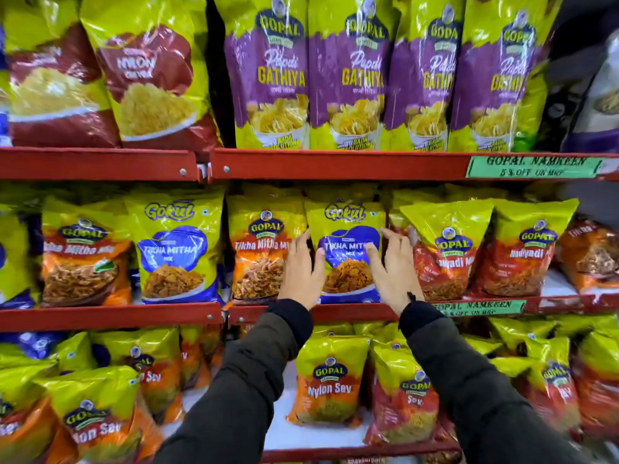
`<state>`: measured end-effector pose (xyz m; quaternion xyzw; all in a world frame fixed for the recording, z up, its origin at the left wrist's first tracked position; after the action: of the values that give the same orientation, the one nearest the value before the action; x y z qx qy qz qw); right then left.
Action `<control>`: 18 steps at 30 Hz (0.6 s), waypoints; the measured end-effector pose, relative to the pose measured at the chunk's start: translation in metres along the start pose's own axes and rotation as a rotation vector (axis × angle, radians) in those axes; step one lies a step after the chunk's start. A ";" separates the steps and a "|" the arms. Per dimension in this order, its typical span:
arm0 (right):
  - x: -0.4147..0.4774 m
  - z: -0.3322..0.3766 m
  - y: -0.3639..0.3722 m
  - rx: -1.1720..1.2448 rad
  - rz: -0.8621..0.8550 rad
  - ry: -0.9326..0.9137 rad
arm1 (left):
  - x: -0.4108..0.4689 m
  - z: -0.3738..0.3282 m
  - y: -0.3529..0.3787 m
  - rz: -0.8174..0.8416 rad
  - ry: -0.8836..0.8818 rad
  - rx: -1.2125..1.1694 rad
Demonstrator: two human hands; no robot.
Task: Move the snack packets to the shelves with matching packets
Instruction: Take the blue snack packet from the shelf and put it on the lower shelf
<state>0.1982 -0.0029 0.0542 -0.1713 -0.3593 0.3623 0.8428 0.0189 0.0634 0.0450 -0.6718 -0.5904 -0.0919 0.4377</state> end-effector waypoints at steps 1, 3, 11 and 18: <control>0.006 -0.016 0.010 0.071 0.033 0.100 | 0.001 0.013 0.013 0.035 -0.101 -0.076; 0.012 -0.045 0.030 0.160 0.113 0.276 | 0.000 0.036 0.039 0.121 -0.253 -0.144; 0.019 -0.094 0.075 0.393 0.222 0.500 | -0.001 0.075 0.090 0.166 -0.433 -0.273; 0.019 -0.068 0.045 0.435 0.038 0.368 | 0.002 0.051 0.073 0.036 -0.273 -0.379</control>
<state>0.2348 0.0392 -0.0075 -0.0559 -0.1107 0.4093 0.9040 0.0638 0.1064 -0.0191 -0.7586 -0.6044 -0.1017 0.2212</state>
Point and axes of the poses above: each hand's wrist, its own x-axis towards the middle knuckle, its own y-axis out of the palm, z = x × y, the point moved 8 cm from there along x, towards the middle knuckle, and after that the axes turned 7 degrees about y, right-handed, at the moved point
